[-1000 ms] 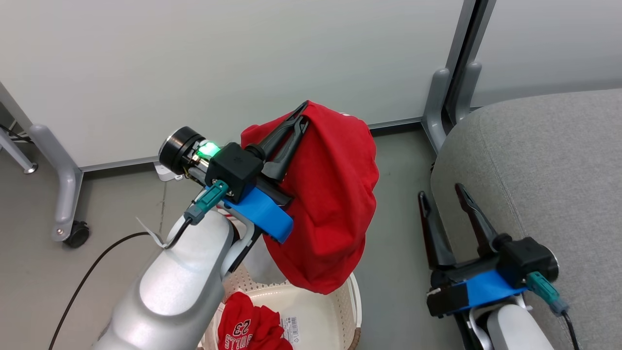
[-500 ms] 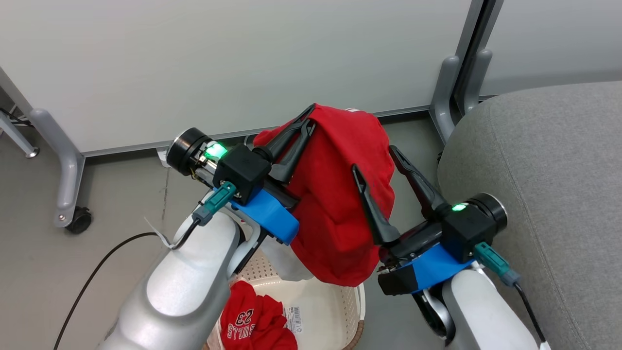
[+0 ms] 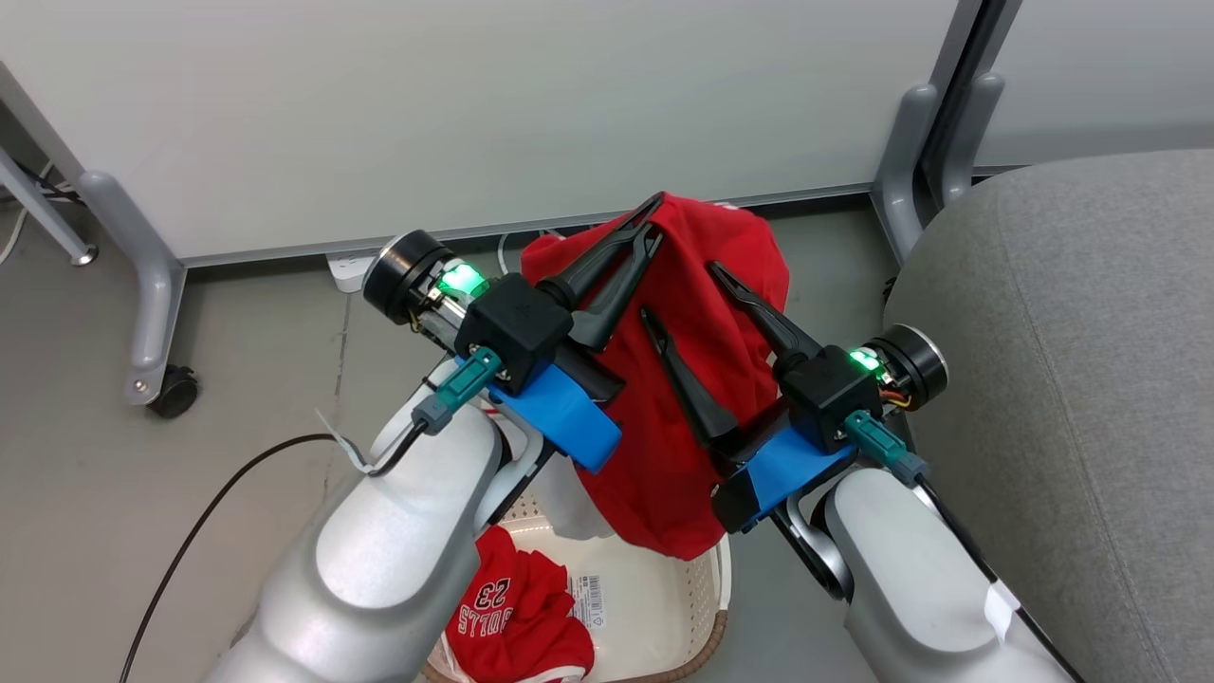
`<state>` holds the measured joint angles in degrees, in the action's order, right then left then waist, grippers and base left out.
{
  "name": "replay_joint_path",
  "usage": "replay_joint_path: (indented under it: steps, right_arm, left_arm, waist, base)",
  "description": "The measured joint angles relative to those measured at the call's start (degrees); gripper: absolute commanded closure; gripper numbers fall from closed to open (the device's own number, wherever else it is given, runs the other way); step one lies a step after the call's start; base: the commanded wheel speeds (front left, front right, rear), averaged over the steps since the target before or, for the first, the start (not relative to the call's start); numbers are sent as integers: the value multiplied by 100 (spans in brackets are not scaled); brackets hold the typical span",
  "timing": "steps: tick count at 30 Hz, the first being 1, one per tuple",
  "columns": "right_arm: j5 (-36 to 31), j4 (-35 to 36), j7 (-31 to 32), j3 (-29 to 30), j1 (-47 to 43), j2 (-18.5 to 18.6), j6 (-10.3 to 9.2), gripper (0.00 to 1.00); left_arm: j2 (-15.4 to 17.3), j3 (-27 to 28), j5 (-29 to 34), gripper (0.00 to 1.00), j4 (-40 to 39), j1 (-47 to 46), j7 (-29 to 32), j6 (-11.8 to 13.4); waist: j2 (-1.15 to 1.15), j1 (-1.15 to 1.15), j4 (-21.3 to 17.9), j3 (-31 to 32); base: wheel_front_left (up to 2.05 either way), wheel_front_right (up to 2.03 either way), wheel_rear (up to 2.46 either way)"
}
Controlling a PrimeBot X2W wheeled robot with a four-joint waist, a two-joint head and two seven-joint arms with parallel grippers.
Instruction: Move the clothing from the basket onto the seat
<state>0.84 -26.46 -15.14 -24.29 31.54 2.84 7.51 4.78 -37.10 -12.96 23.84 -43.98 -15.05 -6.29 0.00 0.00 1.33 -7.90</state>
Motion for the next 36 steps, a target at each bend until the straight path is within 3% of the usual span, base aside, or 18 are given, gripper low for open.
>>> replay_joint_path:
  steps: [7,8,9,36]
  right_arm:
    - [42,-636,0,-7,257,0,0,0]
    - [87,-697,0,-11,265,-1,0,59]
    - [99,-761,-1,-23,279,0,0,100]
    - [342,-851,0,-123,363,1,0,100]
  left_arm:
    - [-77,-67,0,100,-131,-66,0,-35]
    - [-81,-71,0,100,-136,-68,0,-35]
    - [-82,-74,0,100,-140,-69,0,-35]
    - [-120,-13,68,100,-82,-46,0,-52]
  waist:
    - [0,0,141,-72]
    - [0,0,151,-73]
    - [0,0,157,-72]
    - [0,0,122,2]
  base:
    - [0,0,0]
    - [0,0,0]
    - [0,0,0]
    - [0,0,0]
